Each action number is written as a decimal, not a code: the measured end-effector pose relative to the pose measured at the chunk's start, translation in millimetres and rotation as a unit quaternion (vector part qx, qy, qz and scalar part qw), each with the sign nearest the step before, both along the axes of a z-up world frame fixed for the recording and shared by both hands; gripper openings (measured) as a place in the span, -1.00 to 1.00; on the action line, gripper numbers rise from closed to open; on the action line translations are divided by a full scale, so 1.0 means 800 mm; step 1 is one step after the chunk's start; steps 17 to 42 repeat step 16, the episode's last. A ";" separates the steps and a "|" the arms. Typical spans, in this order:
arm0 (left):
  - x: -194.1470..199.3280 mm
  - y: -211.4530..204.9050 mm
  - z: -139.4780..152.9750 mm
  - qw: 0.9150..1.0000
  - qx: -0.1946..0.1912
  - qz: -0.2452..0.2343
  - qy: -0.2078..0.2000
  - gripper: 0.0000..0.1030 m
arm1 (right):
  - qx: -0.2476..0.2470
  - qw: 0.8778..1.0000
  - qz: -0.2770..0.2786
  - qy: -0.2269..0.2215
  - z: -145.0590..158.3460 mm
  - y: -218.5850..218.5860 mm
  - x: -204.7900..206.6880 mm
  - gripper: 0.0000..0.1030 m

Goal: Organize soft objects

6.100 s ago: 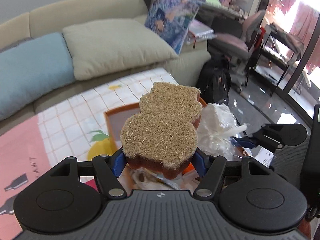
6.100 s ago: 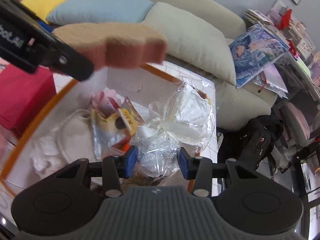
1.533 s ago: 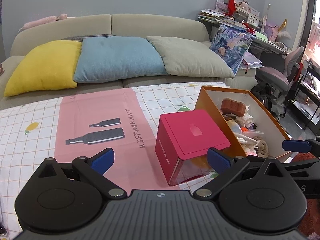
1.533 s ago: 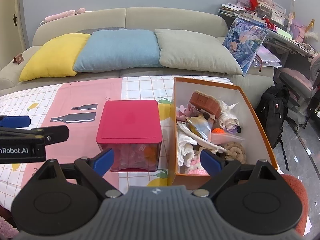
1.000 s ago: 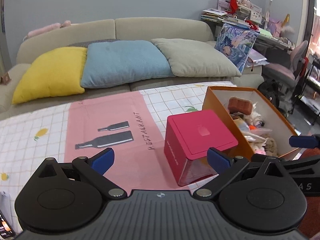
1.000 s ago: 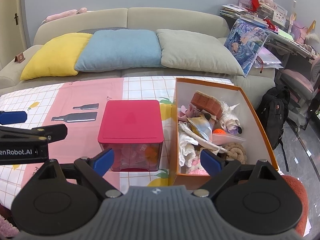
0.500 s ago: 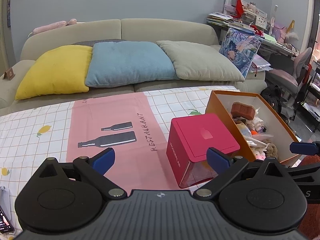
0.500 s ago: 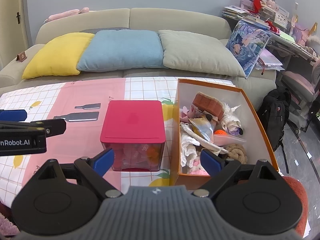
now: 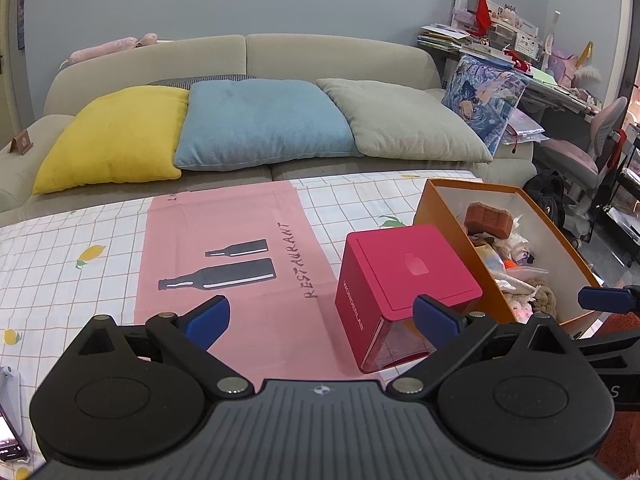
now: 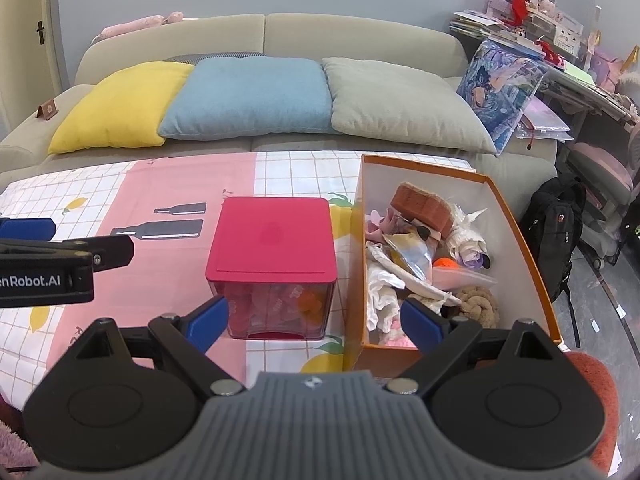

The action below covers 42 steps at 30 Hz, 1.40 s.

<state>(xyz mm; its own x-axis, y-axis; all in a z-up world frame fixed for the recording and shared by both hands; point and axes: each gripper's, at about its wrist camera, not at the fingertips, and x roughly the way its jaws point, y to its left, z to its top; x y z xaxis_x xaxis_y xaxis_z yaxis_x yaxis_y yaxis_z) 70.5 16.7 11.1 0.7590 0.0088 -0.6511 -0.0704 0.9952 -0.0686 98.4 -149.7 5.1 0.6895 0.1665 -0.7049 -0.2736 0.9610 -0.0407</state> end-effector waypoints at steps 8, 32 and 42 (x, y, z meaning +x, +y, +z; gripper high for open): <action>-0.002 0.004 -0.002 1.000 -0.001 0.003 -0.002 1.00 | -0.006 1.000 0.011 0.002 -0.002 0.005 0.000 0.77; -0.006 0.012 -0.004 1.000 -0.008 0.013 -0.005 1.00 | -0.014 1.000 0.021 0.007 -0.004 0.014 -0.002 0.77; -0.006 0.012 -0.004 1.000 -0.008 0.013 -0.005 1.00 | -0.014 1.000 0.021 0.007 -0.004 0.014 -0.002 0.77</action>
